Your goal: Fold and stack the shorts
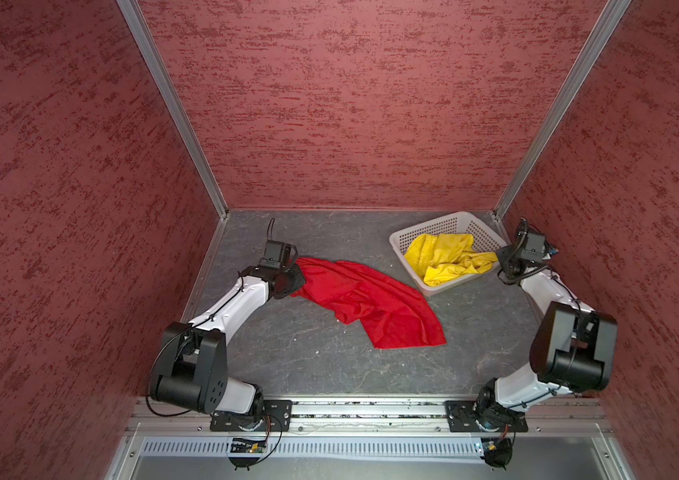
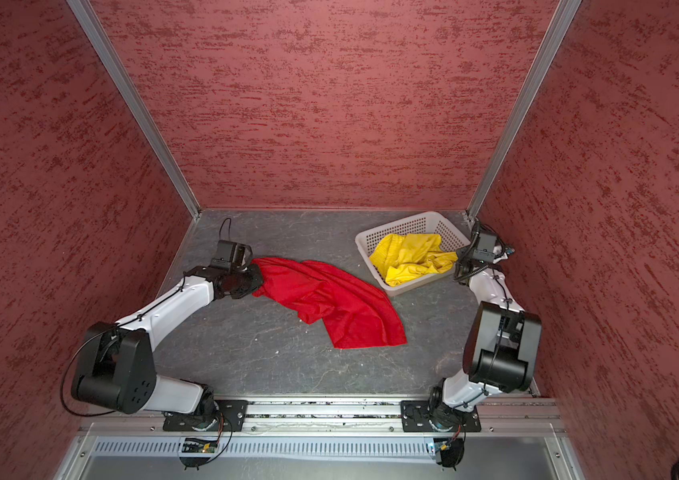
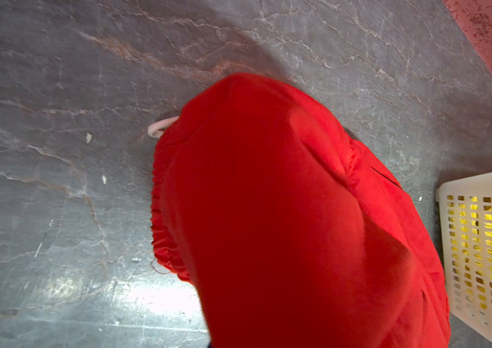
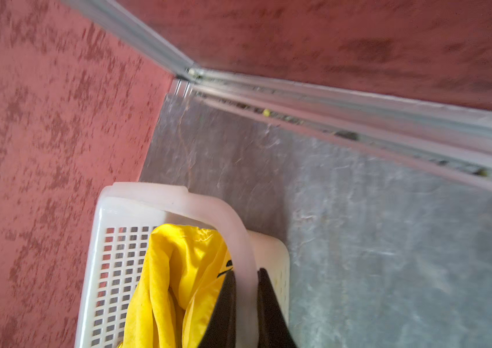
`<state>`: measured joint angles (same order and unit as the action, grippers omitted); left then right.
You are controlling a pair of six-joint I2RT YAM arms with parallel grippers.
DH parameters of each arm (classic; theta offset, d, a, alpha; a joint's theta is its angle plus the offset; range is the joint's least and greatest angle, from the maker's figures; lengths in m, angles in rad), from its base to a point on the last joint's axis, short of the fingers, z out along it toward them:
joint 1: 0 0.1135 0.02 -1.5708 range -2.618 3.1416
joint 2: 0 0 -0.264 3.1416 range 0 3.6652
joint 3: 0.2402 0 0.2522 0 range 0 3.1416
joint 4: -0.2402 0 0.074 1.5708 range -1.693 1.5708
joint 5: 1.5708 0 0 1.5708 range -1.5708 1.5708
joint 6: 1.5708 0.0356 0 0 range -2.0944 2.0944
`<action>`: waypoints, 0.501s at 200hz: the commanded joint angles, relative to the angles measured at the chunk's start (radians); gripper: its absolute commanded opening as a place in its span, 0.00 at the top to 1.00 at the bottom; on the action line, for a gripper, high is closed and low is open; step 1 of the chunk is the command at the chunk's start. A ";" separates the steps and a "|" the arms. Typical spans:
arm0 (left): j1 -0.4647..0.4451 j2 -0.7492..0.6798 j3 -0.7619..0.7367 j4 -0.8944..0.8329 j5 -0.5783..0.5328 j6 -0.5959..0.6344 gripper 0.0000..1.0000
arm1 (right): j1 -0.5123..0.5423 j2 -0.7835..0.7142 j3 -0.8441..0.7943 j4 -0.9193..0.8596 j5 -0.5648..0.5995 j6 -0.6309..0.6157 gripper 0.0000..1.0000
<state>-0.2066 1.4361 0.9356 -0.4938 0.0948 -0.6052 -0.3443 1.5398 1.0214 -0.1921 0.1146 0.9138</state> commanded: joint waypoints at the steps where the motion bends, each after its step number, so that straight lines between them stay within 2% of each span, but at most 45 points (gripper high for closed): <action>1: 0.003 -0.034 0.006 0.015 0.009 0.004 1.00 | -0.028 -0.062 -0.036 -0.007 0.162 0.006 1.00; 42: 0.001 -0.044 0.009 0.006 0.011 0.002 1.00 | -0.042 -0.047 -0.086 0.016 0.160 0.056 1.00; 56: 0.001 -0.044 0.015 -0.003 0.013 0.002 1.00 | -0.042 -0.039 -0.128 0.058 0.143 0.076 0.73; 64: 0.001 -0.046 0.018 -0.005 0.012 0.001 1.00 | -0.042 -0.039 -0.146 0.082 0.127 0.077 0.63; 80: 0.000 -0.050 0.024 -0.010 0.009 0.005 1.00 | -0.042 -0.045 -0.156 0.098 0.099 0.053 0.51; 100: 0.001 -0.048 0.035 -0.015 0.002 0.007 1.00 | -0.030 -0.080 -0.144 0.089 0.078 -0.005 0.44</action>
<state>-0.2066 1.4136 0.9371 -0.5014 0.1028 -0.6052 -0.3847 1.4971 0.8532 -0.1493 0.2035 0.9455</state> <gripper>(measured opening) 0.062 0.535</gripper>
